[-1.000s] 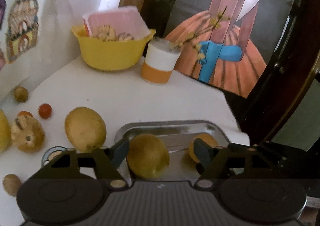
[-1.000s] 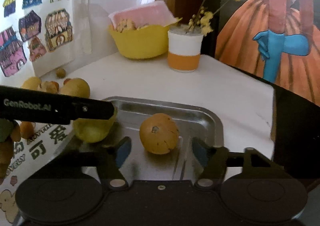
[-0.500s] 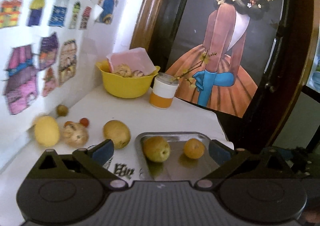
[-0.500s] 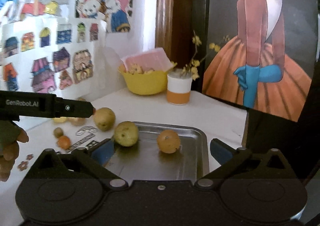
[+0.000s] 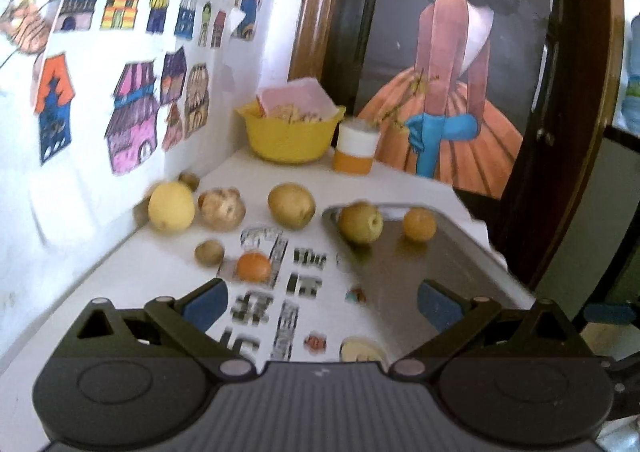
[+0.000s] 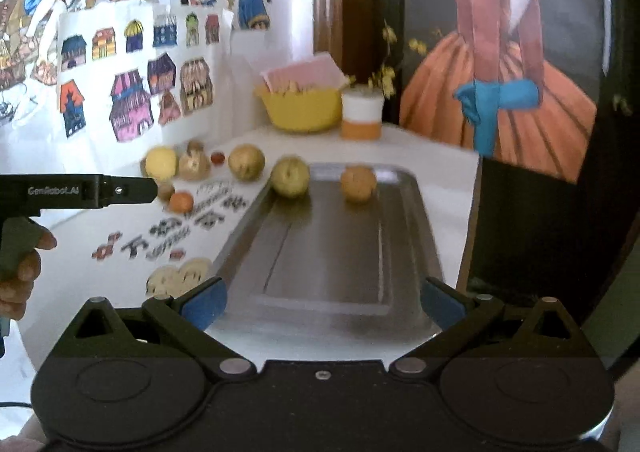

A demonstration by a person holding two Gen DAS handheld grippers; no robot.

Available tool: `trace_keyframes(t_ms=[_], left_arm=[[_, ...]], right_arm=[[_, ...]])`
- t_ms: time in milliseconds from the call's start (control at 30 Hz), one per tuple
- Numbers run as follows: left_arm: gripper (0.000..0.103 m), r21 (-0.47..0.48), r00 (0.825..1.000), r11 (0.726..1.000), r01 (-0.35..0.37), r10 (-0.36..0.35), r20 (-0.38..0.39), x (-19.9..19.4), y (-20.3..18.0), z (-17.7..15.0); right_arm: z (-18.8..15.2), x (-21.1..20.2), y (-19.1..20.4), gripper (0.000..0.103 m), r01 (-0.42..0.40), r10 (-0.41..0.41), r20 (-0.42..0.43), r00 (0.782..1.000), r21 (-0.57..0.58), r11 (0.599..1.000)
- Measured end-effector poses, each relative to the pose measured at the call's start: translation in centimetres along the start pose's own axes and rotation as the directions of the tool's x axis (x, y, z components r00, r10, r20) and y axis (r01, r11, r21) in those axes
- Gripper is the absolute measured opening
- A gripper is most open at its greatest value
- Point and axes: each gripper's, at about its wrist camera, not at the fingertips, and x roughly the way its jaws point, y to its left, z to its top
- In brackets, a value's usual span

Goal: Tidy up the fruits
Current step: 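Withdraw both open tools from the tray toward the loose fruits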

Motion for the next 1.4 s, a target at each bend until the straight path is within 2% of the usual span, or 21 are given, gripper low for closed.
trace_keyframes(t_ms=[133,267,533,800,1133,1233,1333,1400], left_arm=[[0.102,-0.005,0.998,1.0,-0.001,0.001,-0.056,-0.8,0.9,-1.8],[0.102,0.011,0.994,1.0,-0.018,0.019,-0.104,-1.4,2.3,-2.6],[0.102,0.009,0.978,0.987,-0.162,0.162,-0.133,-1.9,6.1,-1.7],[0.102,-0.024,0.964,0.973,-0.228,0.223,-0.146,-1.2,8.9,-0.3],[0.102,-0.058,0.969,0.973,-0.222,0.213,-0.123,1.6,10.1,1.9],[0.102,-0.065,0.968,0.973,-0.221,0.21,-0.137,3.2,10.2,2.2],[0.102,-0.067,0.969,0.977,-0.204,0.191,-0.159,4.9,10.4,2.5],[0.102,-0.08,0.968,0.976,-0.203,0.188,-0.166,6.0,10.5,2.8]], right_arm=[[-1.4,0.2,1.3,0.102,-0.029,0.031,-0.059,0.998,0.027,0.999],[-1.6,0.8,3.3,0.102,-0.084,0.083,-0.109,0.991,-0.001,0.996],[-0.7,2.6,8.8,0.102,-0.235,0.218,-0.174,0.96,-0.084,0.968],[2.1,5.2,11.9,0.102,-0.321,0.301,-0.174,0.937,-0.094,0.943],[5.6,8.9,12.4,0.102,-0.288,0.272,-0.114,0.956,-0.163,0.944],[6.0,10.1,12.8,0.102,-0.243,0.232,-0.074,0.97,-0.264,0.933],[5.9,11.1,13.6,0.102,-0.166,0.176,-0.015,0.984,-0.415,0.895],[5.9,12.0,13.8,0.102,-0.153,0.172,-0.001,0.985,-0.464,0.872]])
